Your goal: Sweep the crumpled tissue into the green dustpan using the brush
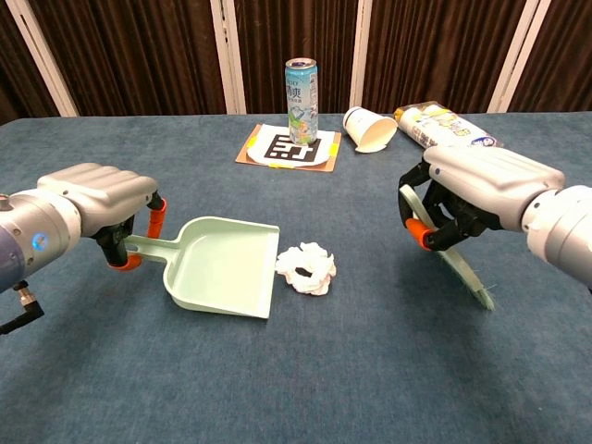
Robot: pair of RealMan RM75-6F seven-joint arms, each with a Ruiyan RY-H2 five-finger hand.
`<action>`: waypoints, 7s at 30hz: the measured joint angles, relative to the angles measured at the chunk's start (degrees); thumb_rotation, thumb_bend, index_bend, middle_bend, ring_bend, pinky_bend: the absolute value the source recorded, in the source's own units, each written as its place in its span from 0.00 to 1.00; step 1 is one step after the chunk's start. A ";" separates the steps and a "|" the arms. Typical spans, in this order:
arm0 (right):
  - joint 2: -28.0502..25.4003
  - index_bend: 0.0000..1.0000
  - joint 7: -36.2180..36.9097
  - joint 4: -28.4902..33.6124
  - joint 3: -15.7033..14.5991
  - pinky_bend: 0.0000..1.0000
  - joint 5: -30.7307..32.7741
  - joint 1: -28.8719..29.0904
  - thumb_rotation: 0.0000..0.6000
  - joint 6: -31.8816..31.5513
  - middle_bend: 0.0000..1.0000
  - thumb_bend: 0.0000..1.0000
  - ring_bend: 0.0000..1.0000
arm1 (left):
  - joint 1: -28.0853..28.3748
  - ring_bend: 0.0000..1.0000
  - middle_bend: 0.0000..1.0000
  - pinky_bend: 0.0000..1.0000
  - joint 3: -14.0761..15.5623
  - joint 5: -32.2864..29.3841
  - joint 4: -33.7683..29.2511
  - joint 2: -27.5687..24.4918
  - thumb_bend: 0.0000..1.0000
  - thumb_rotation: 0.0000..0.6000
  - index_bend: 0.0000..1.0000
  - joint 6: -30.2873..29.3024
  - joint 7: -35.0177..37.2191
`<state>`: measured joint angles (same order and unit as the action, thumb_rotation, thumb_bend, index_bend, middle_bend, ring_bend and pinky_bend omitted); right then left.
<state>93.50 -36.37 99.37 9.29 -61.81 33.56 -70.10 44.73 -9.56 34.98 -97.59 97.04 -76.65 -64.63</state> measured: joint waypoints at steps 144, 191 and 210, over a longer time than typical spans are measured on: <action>4.23 0.88 -3.89 -0.13 2.33 1.00 5.53 6.21 1.00 -4.71 0.81 1.00 0.84 | 5.28 0.97 1.00 1.00 -1.69 -4.08 0.49 7.52 0.58 1.00 0.57 -3.55 -0.70; 5.28 0.88 -0.28 9.32 8.10 1.00 -2.62 8.41 1.00 -5.78 0.81 1.00 0.84 | 5.02 0.97 0.99 1.00 -2.30 -4.47 1.40 9.43 0.58 1.00 0.55 -4.06 -0.65; 3.83 0.88 -1.55 7.24 9.74 1.00 -4.02 8.97 1.00 -7.08 0.81 1.00 0.84 | 4.20 0.87 0.76 1.00 -1.69 -4.08 -2.20 5.34 0.00 1.00 0.09 -4.33 -1.15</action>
<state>97.33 -37.91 106.60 19.03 -65.83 42.53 -77.18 48.93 -11.25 30.91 -99.79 102.38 -80.99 -65.78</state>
